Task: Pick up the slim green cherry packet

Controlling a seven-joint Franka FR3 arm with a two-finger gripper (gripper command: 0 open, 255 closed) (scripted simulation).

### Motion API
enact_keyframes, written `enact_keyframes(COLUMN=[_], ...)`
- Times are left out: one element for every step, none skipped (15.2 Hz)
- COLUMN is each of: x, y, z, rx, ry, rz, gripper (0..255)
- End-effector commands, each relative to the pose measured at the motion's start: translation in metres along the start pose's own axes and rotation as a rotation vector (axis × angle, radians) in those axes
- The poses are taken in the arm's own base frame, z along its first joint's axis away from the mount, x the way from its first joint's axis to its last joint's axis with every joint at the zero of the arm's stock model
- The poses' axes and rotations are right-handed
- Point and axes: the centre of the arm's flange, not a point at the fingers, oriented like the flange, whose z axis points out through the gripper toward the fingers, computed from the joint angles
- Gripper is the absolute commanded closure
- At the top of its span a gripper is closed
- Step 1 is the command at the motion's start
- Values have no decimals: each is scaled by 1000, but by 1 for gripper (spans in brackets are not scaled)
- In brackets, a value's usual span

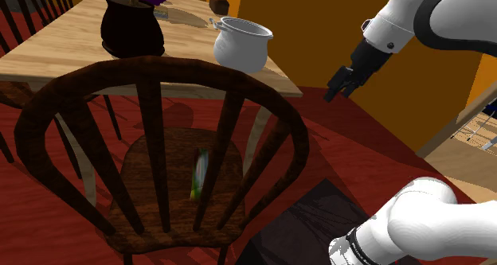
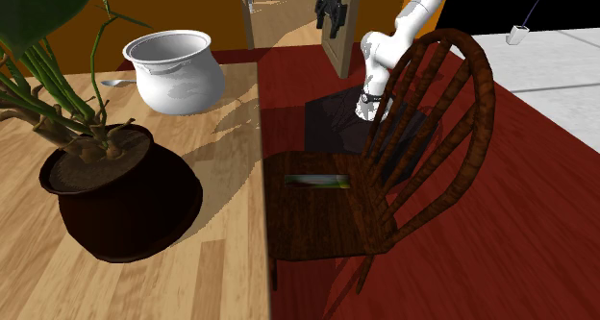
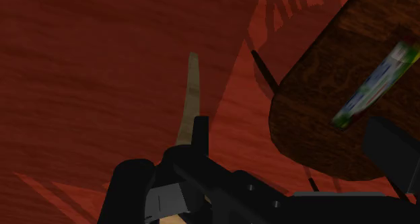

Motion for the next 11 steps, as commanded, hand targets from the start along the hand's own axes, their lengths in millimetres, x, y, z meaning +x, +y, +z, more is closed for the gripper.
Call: enact_keyframes(x=[0, 3, 7, 10, 13, 17, 20, 24, 27, 31, 34], y=[0, -9, -17, -26, -35, -43, -52, -60, -69, -77, -86], z=[0, 10, 19, 29, 38, 48, 57, 67, 77, 86, 96], rx=[0, 0, 1, 1, 1, 2, 2, 2, 3, 3, 3], ry=[0, -4, -8, -12, -16, -20, -24, -28, -33, -37, -41], rz=[0, 7, 14, 21, 28, 35, 41, 48, 55, 62, 69], gripper=[0, 0, 0, 0, 0, 0, 0, 0, 0, 0, 0])
